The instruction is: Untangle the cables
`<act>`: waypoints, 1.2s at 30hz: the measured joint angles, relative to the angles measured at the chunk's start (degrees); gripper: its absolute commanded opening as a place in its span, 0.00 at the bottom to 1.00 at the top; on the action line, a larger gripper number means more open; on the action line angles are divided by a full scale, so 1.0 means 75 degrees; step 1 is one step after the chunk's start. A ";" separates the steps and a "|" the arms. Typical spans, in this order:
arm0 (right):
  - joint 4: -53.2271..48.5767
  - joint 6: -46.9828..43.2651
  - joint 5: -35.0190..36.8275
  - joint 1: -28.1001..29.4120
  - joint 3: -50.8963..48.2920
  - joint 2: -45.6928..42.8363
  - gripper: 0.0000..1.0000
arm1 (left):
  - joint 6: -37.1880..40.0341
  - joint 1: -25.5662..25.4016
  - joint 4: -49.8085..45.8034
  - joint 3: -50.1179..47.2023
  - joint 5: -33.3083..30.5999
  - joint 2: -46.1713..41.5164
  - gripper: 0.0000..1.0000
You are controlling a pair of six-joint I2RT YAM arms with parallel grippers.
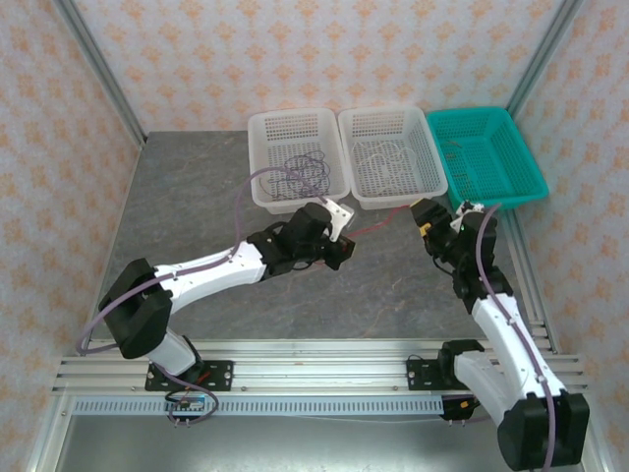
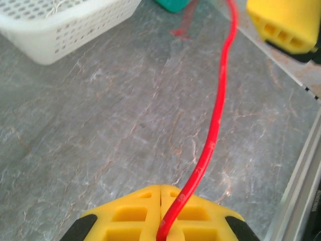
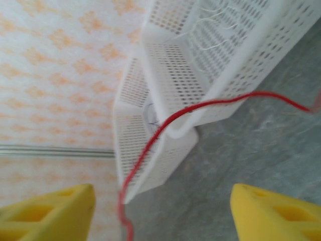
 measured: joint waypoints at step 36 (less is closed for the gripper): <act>0.0565 -0.4281 0.6027 0.1064 0.3905 0.2296 0.00 | -0.0163 0.0985 -0.0659 0.1859 0.1824 0.0676 0.96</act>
